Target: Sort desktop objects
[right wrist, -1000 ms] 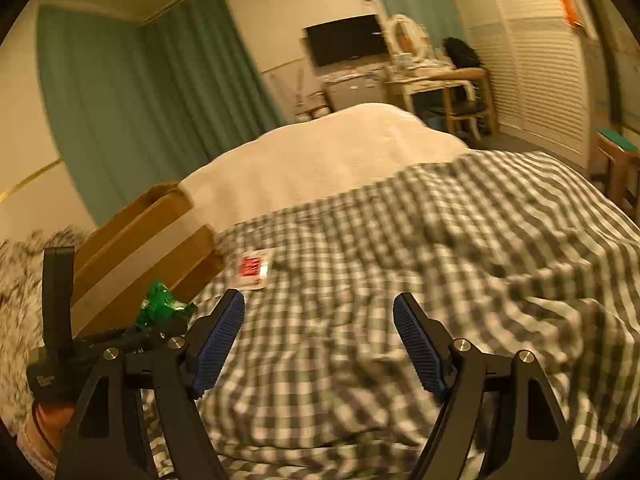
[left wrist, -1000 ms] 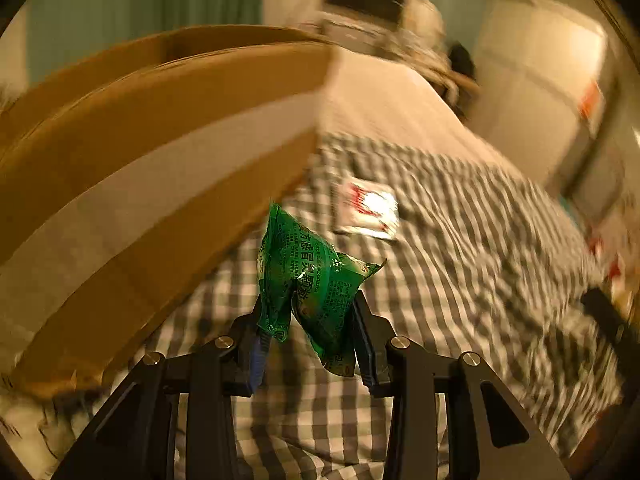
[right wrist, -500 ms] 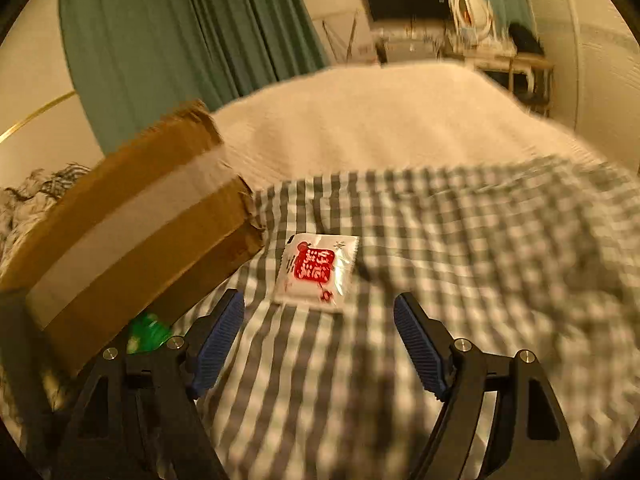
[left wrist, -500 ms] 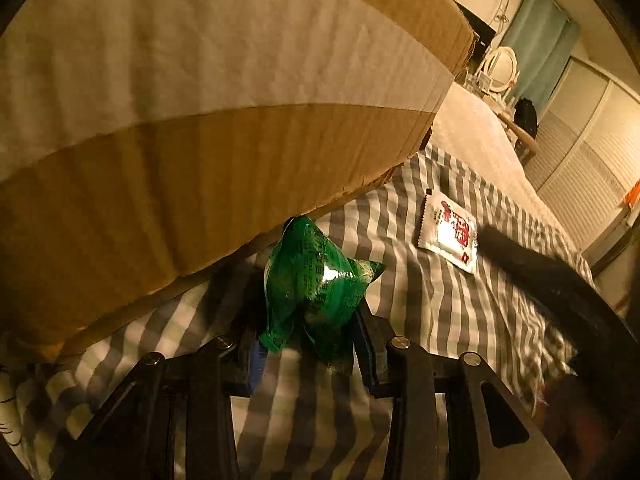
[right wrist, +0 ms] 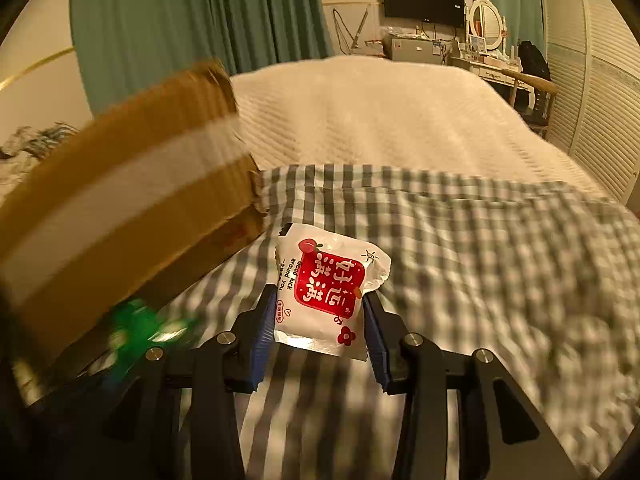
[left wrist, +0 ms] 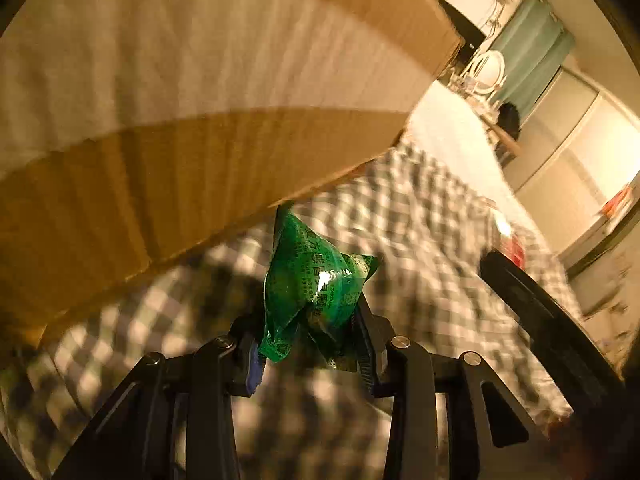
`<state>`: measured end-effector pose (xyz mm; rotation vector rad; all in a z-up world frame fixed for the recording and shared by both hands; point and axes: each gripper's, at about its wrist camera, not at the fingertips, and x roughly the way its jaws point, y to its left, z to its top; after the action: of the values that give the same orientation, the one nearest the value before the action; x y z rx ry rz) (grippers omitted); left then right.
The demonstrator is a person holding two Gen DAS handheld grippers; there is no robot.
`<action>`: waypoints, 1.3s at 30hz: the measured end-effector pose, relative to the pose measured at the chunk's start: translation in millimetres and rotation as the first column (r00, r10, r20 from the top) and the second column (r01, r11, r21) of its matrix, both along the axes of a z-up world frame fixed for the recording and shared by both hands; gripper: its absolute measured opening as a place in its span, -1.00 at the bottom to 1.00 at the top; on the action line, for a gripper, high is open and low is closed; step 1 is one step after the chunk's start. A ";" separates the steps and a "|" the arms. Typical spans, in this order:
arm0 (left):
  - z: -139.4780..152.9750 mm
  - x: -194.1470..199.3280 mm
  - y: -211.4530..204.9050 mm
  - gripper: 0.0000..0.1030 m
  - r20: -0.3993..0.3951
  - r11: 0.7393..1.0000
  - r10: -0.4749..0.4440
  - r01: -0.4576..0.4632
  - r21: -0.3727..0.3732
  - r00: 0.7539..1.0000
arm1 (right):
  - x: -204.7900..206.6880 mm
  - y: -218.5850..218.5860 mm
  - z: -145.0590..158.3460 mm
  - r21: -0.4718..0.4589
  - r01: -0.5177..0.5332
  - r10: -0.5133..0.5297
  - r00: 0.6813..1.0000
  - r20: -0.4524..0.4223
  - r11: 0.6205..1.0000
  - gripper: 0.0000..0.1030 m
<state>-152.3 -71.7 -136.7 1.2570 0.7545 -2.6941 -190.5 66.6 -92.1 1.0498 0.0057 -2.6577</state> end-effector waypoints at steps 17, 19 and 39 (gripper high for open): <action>188.4 51.2 -101.9 -0.22 -0.387 0.981 -0.085 0.008 -0.196 0.918 | 51.7 -96.3 152.5 -0.246 -0.231 0.182 0.961 -0.208 0.941 -0.16; 176.2 33.6 -121.2 -0.22 -0.364 0.977 -0.037 -0.043 -0.210 0.931 | 28.6 -116.0 138.9 -0.258 -0.223 0.183 0.968 -0.172 0.940 -0.16; 191.6 85.2 -118.4 1.00 -0.376 0.937 0.004 -0.135 -0.321 0.927 | 58.4 -77.9 162.0 -0.168 -0.058 0.026 0.982 -0.186 0.984 0.82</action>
<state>-67.2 -190.1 54.9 0.6389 0.3182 -2.8695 -132.1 -11.3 69.9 0.7404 -0.1610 -2.6505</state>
